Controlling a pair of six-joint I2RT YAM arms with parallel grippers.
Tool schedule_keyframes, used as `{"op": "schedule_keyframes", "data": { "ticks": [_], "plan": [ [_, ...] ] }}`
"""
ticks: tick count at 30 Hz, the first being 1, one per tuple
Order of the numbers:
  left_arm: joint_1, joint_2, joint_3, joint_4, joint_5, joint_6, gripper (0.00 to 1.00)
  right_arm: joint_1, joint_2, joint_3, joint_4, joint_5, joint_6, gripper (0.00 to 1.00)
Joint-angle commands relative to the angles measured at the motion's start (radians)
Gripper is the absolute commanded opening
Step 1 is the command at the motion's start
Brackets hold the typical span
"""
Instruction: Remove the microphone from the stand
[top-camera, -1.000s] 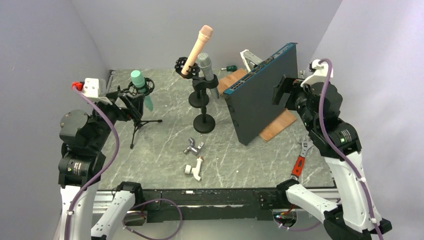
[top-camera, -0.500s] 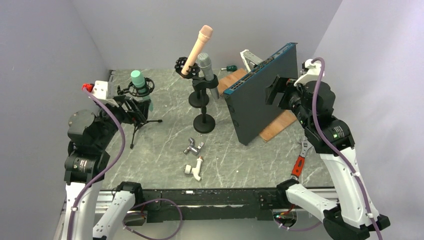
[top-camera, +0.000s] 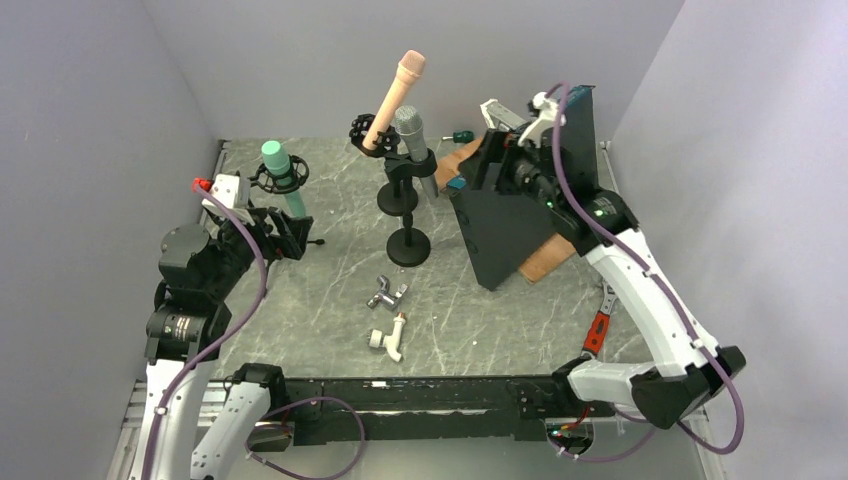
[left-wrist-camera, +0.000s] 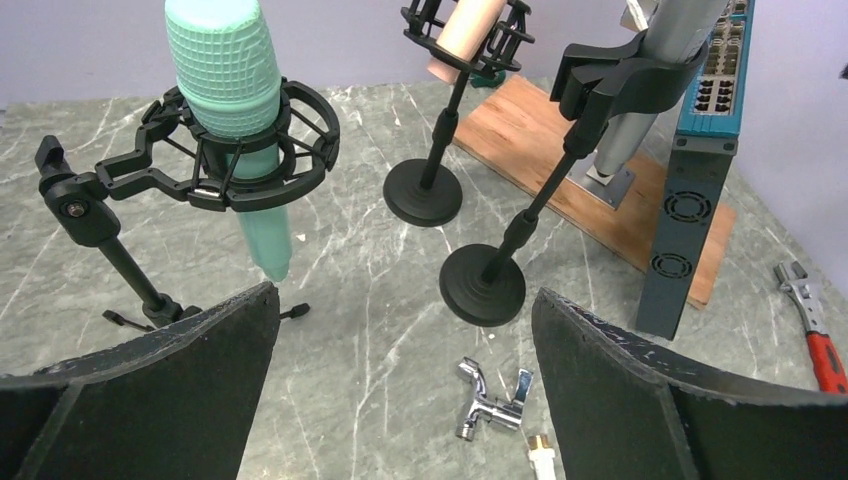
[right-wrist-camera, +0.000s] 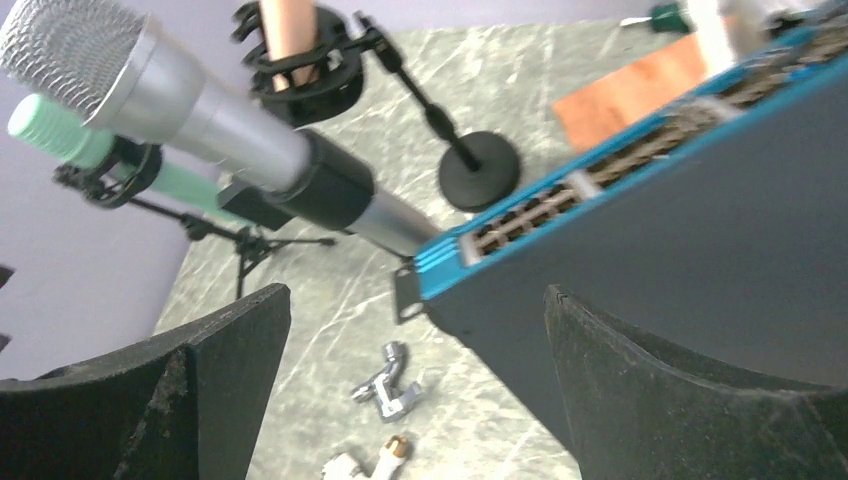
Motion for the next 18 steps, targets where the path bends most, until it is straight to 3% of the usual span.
{"op": "schedule_keyframes", "data": {
  "ticks": [1,5,9,18],
  "plan": [
    [0.004,-0.019,-0.009,0.015,-0.013,0.048,0.99,0.088,0.002,0.01,0.151,-0.015,0.079,1.0],
    [-0.009,-0.033,-0.036,0.0,-0.022,0.063,0.99,0.149,0.078,0.084,0.109,0.059,0.025,1.0],
    [-0.016,-0.037,-0.055,-0.006,-0.016,0.058,0.99,0.191,0.137,0.146,0.081,0.027,-0.054,1.0],
    [-0.019,-0.02,-0.098,0.026,0.119,-0.051,0.99,0.403,0.277,0.278,0.116,0.421,-0.28,1.0]
  ]
}}
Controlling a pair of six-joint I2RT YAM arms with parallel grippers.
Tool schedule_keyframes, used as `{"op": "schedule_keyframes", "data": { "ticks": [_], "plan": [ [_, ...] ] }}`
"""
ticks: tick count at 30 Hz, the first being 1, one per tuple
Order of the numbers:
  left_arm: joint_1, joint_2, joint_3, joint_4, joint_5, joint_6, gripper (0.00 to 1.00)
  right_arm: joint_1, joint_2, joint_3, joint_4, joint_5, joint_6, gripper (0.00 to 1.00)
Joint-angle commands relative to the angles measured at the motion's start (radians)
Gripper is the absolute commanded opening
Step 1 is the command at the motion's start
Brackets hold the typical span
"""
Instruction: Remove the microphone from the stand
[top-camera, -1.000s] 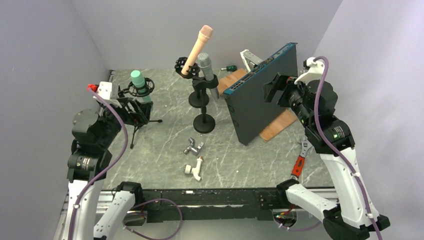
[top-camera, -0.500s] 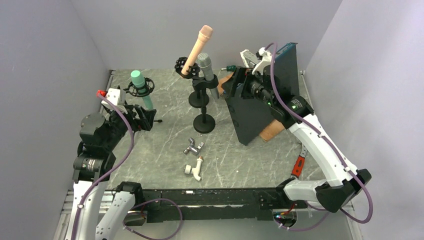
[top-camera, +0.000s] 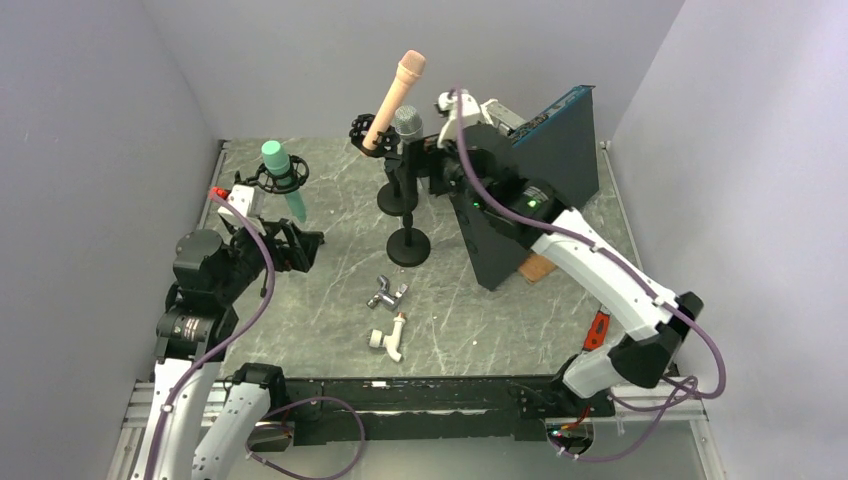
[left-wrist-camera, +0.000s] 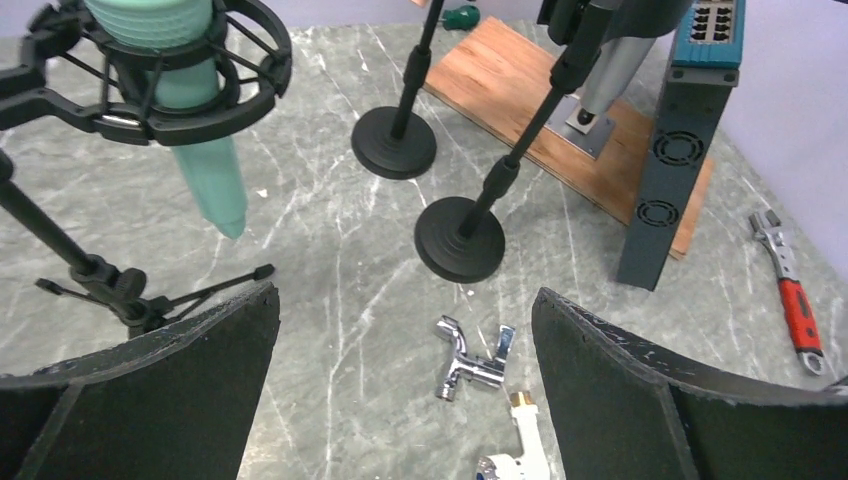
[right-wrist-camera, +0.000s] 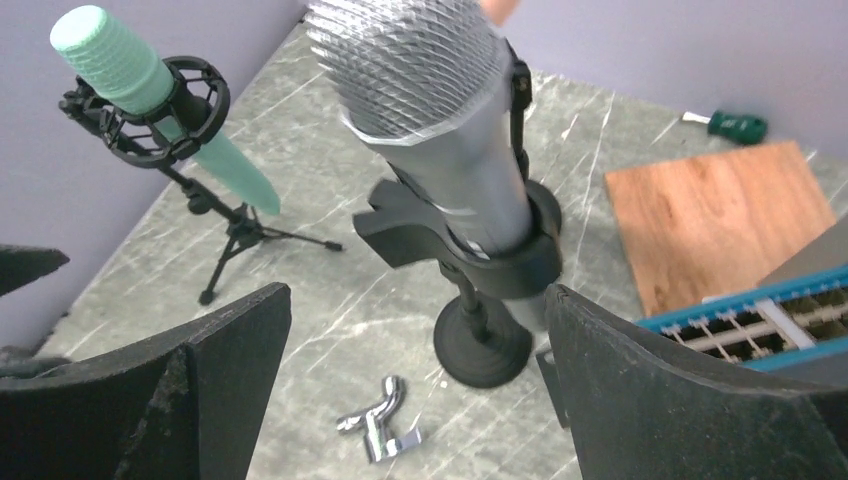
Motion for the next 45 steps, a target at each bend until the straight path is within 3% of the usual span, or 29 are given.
{"op": "schedule_keyframes", "data": {
  "ticks": [1,7,14,18,21,25,30,36,39,41,43,45],
  "plan": [
    [-0.003,0.013,-0.011,0.037,0.086,-0.066,0.99,0.094,0.065,0.12,0.051,0.28,-0.146,1.0],
    [-0.003,0.025,-0.002,0.035,-0.016,-0.133,0.99,0.177,0.156,0.187,0.072,0.563,-0.191,0.99],
    [-0.003,0.114,0.045,0.148,-0.051,-0.219,0.99,0.181,0.23,0.226,0.134,0.648,-0.27,0.98],
    [-0.003,0.21,0.078,0.258,0.041,-0.267,0.99,0.183,0.265,0.231,0.203,0.656,-0.346,0.93],
    [-0.005,0.253,0.084,0.375,0.089,-0.278,0.99,0.183,0.29,0.232,0.229,0.68,-0.371,0.82],
    [-0.03,0.28,0.055,0.567,0.117,-0.265,0.97,0.183,0.298,0.182,0.32,0.663,-0.424,0.75],
    [-0.047,0.336,0.024,0.82,0.222,-0.25,0.99,0.179,0.316,0.151,0.372,0.657,-0.462,0.56],
    [-0.05,0.487,0.08,0.927,0.409,-0.171,0.98,0.174,0.302,0.089,0.415,0.59,-0.485,0.32],
    [-0.049,0.528,0.09,0.929,0.539,-0.112,0.99,0.157,0.288,0.091,0.361,0.499,-0.434,0.19],
    [-0.049,0.521,0.022,1.026,0.601,-0.116,0.99,0.141,0.27,0.075,0.34,0.4,-0.41,0.12],
    [-0.051,0.505,-0.02,1.095,0.614,-0.137,1.0,0.119,0.249,0.064,0.314,0.292,-0.386,0.03],
    [-0.068,0.5,-0.048,1.109,0.607,-0.132,0.99,0.094,0.223,0.038,0.312,0.185,-0.368,0.0]
  ]
}}
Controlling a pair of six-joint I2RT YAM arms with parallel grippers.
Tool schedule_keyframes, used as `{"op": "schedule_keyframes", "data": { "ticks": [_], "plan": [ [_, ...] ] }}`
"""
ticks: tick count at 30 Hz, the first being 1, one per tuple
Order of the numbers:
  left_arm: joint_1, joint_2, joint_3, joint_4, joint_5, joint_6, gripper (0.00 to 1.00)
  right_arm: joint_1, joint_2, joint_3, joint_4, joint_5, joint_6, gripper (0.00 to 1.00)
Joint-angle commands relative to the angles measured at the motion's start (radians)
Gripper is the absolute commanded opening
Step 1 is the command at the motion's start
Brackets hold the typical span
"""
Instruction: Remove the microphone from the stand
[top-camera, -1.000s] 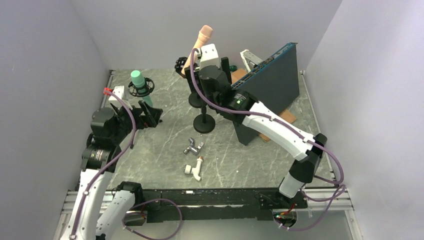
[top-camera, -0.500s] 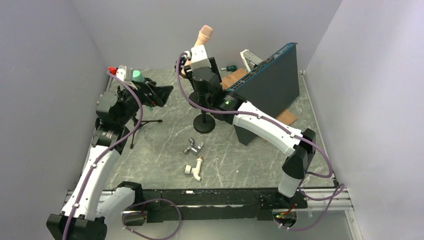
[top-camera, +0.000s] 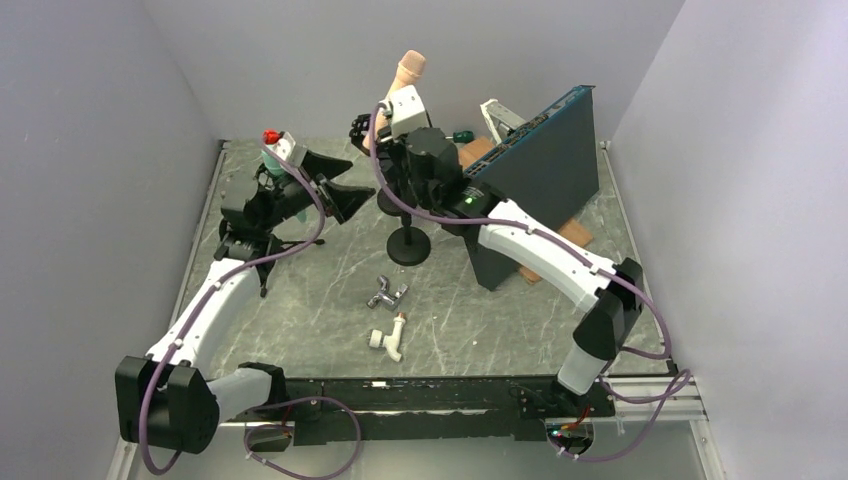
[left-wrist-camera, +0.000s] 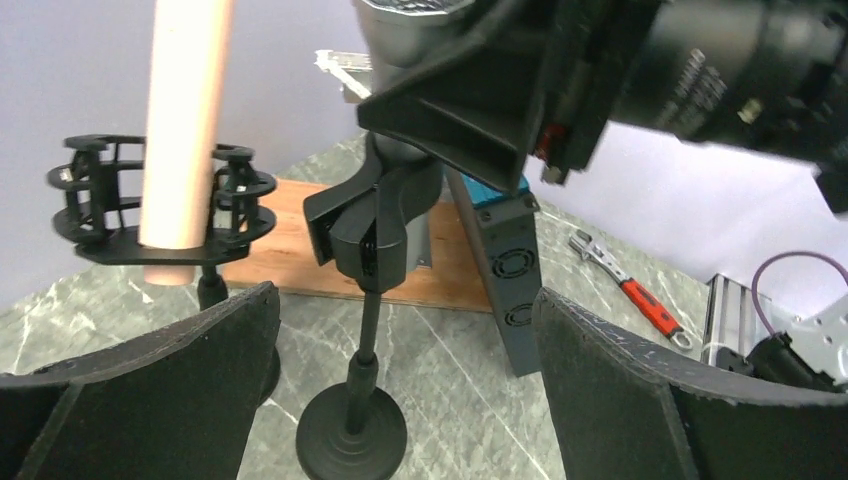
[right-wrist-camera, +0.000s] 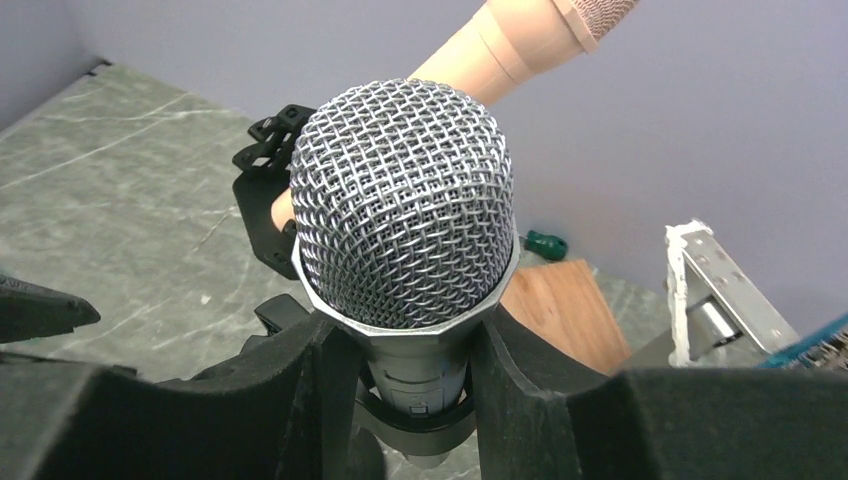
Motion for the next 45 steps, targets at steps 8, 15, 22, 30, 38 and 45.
{"op": "schedule_keyframes", "data": {
  "ticks": [8,15,22,30,38,45],
  "plan": [
    [-0.099,0.065,0.19,-0.237,0.008,0.28,0.95,-0.053,-0.14,-0.133,-0.019,-0.434,0.088,0.0],
    [-0.103,0.11,0.214,-0.212,0.076,0.311,0.9,-0.073,-0.166,-0.156,-0.007,-0.491,0.113,0.0],
    [-0.12,0.084,0.127,-0.162,0.067,0.324,0.95,-0.074,-0.153,-0.152,0.015,-0.555,0.154,0.0],
    [-0.12,0.136,0.155,-0.191,0.022,0.311,0.85,-0.073,-0.131,-0.149,0.016,-0.531,0.17,0.0],
    [-0.119,0.151,0.158,-0.197,0.008,0.313,0.92,-0.074,-0.147,-0.164,0.025,-0.521,0.17,0.0],
    [-0.106,0.176,0.172,-0.167,0.041,0.281,0.49,-0.073,-0.146,-0.168,0.034,-0.513,0.171,0.0]
  ]
}}
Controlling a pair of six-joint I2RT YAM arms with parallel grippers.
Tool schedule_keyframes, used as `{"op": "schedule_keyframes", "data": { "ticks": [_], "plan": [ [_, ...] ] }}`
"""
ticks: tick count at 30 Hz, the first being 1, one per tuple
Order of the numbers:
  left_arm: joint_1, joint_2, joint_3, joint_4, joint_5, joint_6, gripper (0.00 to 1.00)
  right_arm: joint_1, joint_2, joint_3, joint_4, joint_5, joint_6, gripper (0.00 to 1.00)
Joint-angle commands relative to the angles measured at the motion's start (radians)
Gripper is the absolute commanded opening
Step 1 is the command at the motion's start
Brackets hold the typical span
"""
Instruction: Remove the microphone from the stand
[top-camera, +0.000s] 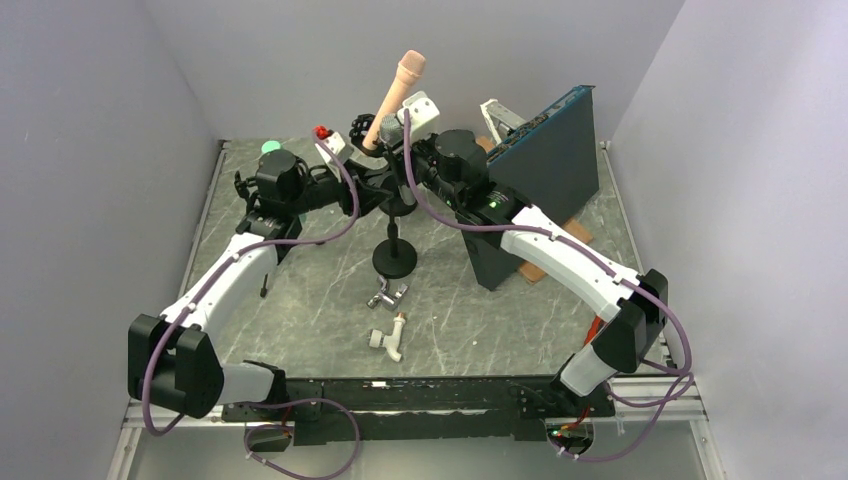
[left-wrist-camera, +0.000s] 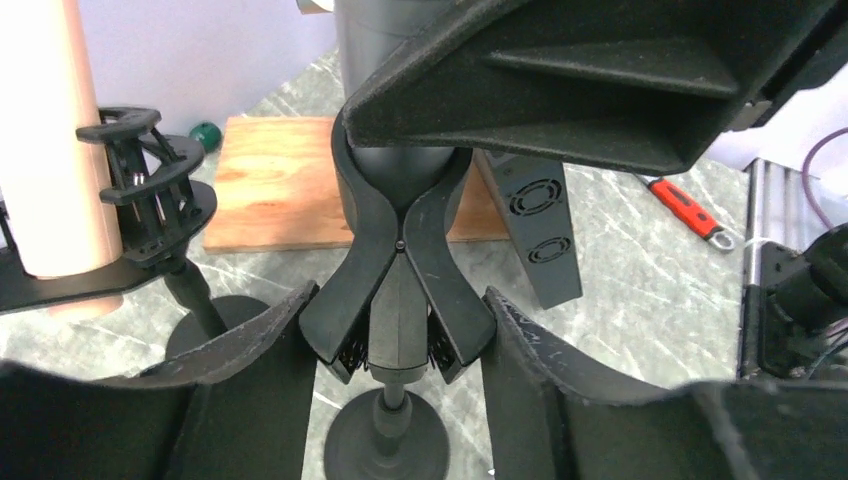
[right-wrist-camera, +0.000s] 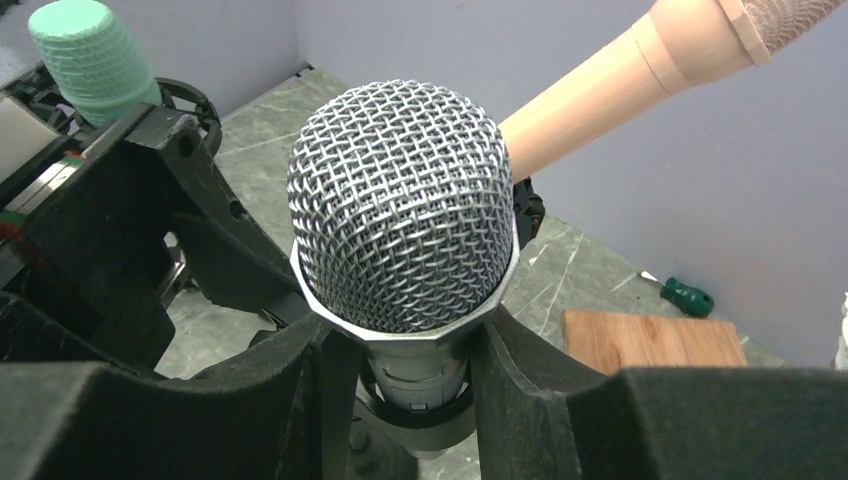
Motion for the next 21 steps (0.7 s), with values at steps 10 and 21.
{"op": "schedule_keyframes", "data": {
  "ticks": [10,21],
  "plan": [
    [0.025,0.055,0.078,0.015,0.048,-0.026,0.0,0.012,-0.026,0.02,0.004,0.06,0.094,0.0],
    [0.026,0.063,0.076,0.017,0.061,-0.038,0.0,0.042,0.078,0.343,-0.098,0.051,-0.001,0.0]
  ]
}}
